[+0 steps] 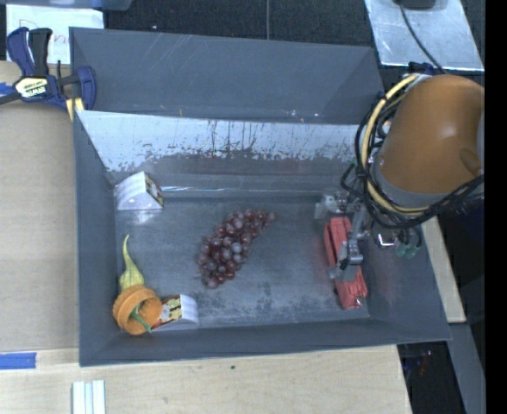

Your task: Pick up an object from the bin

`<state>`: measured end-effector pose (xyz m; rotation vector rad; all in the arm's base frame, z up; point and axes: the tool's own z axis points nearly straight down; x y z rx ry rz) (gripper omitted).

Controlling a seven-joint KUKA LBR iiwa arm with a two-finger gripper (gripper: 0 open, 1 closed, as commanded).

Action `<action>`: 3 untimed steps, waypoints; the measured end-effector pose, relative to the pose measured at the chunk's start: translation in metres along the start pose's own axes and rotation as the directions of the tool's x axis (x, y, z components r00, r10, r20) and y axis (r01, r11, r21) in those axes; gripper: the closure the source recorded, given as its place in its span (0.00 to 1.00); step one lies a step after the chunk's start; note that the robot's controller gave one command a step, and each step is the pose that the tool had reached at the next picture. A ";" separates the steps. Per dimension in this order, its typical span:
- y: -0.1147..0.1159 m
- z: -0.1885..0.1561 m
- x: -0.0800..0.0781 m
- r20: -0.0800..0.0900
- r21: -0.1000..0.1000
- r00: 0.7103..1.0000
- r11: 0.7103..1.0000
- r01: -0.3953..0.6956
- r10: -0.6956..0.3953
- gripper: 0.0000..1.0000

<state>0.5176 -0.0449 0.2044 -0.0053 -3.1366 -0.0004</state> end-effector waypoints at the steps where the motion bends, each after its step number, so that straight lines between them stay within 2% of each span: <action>1: 0.000 -0.005 -0.001 0.009 0.001 1.000 1.000 0.003 -0.003 1.00; 2: 0.000 -0.005 -0.001 0.009 0.001 1.000 1.000 0.003 -0.003 1.00; 3: 0.024 0.011 0.008 0.014 0.003 1.000 1.000 -0.005 0.005 1.00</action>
Offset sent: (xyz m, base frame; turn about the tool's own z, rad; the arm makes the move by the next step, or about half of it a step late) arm 0.0000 0.0000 0.0000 0.0000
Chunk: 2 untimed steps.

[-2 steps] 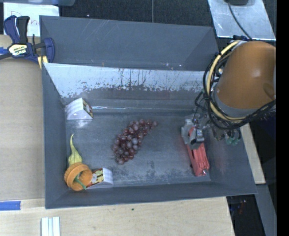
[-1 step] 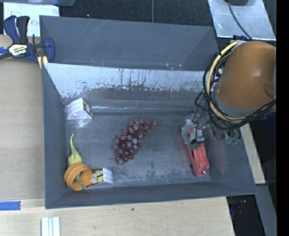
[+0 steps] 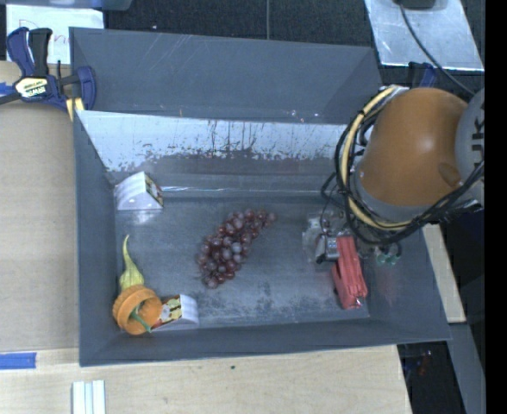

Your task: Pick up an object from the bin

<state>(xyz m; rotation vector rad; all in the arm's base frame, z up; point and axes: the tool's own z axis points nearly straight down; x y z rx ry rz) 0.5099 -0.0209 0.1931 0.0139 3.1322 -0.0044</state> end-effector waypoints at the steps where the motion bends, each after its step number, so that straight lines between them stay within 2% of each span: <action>1: 0.030 -0.028 -0.018 0.001 0.000 0.998 0.998 0.057 -0.057 1.00; 2: 0.053 -0.004 0.002 -0.001 -0.002 1.000 1.000 0.024 -0.024 1.00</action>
Offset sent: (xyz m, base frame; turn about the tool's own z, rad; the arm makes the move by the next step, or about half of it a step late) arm -0.0186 0.0661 -0.0205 0.0015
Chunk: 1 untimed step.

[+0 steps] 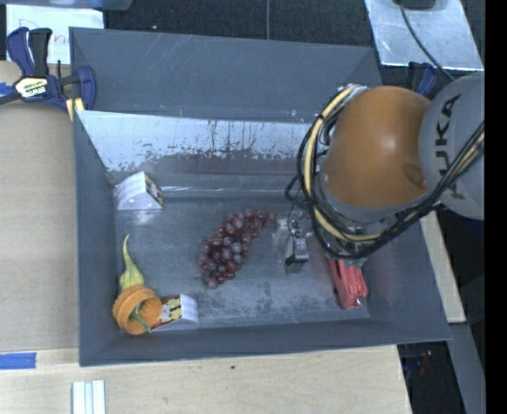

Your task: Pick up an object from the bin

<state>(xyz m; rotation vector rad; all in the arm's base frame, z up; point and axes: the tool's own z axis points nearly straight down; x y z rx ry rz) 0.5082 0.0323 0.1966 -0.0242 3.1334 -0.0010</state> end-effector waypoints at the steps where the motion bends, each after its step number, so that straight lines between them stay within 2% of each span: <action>1: 0.037 0.010 -0.004 0.006 0.003 0.987 0.987 0.162 -0.162 1.00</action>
Offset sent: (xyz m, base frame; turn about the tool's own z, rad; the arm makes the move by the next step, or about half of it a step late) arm -0.0067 0.0466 -0.0348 0.0603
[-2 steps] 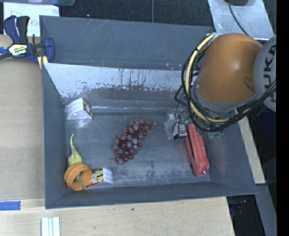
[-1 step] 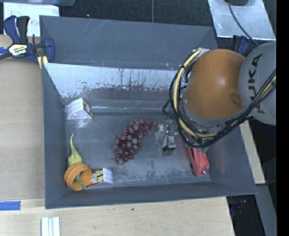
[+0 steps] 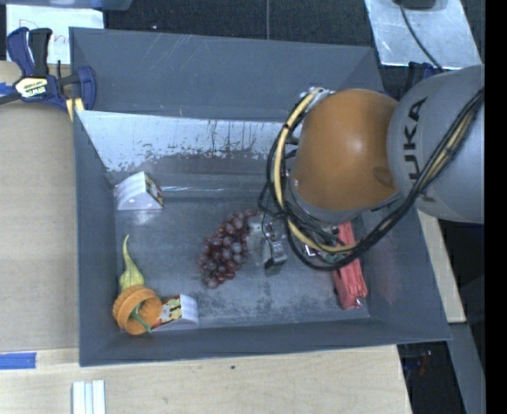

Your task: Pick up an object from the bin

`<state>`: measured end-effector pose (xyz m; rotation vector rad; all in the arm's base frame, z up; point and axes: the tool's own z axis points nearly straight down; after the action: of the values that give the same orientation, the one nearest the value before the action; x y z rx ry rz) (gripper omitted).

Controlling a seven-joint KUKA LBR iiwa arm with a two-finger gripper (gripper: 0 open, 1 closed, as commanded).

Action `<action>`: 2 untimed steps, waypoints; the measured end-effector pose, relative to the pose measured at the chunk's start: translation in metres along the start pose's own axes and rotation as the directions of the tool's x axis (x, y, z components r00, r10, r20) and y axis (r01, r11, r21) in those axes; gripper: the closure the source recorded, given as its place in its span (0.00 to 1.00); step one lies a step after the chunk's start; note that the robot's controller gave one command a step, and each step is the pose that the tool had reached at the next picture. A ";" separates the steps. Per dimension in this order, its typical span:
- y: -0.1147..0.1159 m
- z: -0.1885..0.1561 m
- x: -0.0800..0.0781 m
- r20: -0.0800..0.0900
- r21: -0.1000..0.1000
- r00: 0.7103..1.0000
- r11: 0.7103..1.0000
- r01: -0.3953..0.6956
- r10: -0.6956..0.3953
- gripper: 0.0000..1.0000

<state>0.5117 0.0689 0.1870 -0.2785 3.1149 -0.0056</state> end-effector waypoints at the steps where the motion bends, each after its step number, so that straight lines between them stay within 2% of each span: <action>1: 0.009 0.010 0.001 -0.004 -0.003 0.987 0.987 0.159 -0.159 1.00; 2: 0.028 0.008 -0.002 -0.001 -0.003 0.993 0.993 -0.121 0.121 1.00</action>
Offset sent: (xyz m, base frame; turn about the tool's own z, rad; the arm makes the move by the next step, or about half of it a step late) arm -0.0042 0.0647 -0.0041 -0.3002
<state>0.5086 0.0968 0.1787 -0.0900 3.1268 -0.0002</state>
